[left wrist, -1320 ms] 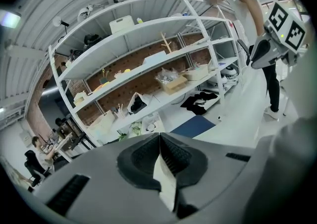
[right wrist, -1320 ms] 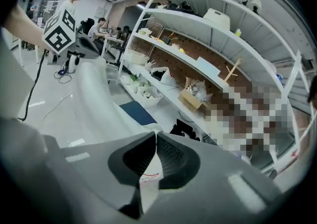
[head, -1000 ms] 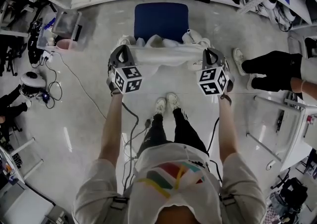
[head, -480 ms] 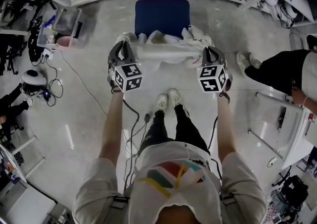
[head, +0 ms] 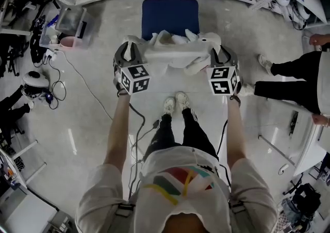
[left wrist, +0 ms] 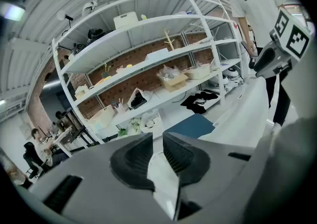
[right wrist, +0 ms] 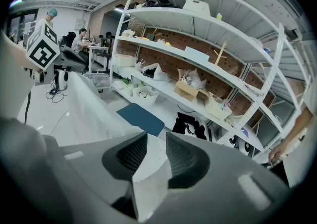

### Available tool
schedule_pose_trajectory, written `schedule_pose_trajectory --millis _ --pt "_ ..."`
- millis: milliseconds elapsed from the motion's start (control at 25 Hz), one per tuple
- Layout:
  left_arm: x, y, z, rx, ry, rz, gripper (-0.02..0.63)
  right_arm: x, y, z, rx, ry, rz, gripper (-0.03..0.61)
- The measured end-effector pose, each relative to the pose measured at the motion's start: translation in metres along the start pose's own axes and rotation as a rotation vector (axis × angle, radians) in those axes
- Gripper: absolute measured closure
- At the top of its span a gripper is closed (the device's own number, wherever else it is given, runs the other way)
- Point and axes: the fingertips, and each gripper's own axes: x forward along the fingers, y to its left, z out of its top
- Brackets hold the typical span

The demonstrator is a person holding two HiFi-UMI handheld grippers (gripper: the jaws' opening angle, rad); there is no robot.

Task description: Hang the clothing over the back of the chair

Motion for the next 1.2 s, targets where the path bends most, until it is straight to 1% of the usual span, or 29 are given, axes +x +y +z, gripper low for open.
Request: schedule_pose_trajectory --millis 80,120,200,240,320,440,600,800,920,1040,1200 --pt "-0.002 -0.001 0.001 0.002 -0.004 -0.003 0.563 -0.002 0.000 0.002 -0.007 -0.008 -0.009 0.463" --pt "-0.003 -0.001 0.003 0.002 -0.006 -0.004 0.565 -0.004 -0.002 0.004 -0.014 -0.016 -0.022 0.480" --pt "-0.005 0.002 0.008 0.002 -0.014 -0.002 0.565 -0.009 -0.008 0.011 -0.030 -0.036 -0.059 0.545" --pt "-0.006 0.004 0.013 0.002 -0.021 0.004 0.565 -0.012 -0.011 0.016 -0.036 -0.048 -0.076 0.565" --pt "-0.011 0.010 0.027 0.000 -0.050 0.018 0.581 -0.018 -0.019 0.029 -0.041 -0.079 -0.097 0.572" --pt "-0.020 0.019 0.060 -0.018 -0.114 0.032 0.594 -0.033 -0.036 0.058 -0.038 -0.151 -0.131 0.572" --pt "-0.042 0.033 0.119 -0.054 -0.218 0.043 0.595 -0.066 -0.062 0.107 -0.025 -0.272 -0.192 0.572" --pt "-0.091 0.048 0.202 -0.106 -0.362 0.043 0.595 -0.126 -0.087 0.170 -0.023 -0.430 -0.260 0.572" --pt "-0.126 0.056 0.248 -0.148 -0.456 0.027 0.595 -0.168 -0.099 0.207 -0.021 -0.534 -0.300 0.572" --pt "-0.165 0.056 0.277 -0.165 -0.530 0.014 0.595 -0.213 -0.102 0.229 -0.013 -0.625 -0.325 0.572" --pt "-0.209 0.054 0.288 -0.179 -0.588 0.029 0.595 -0.259 -0.095 0.237 -0.006 -0.705 -0.345 0.572"
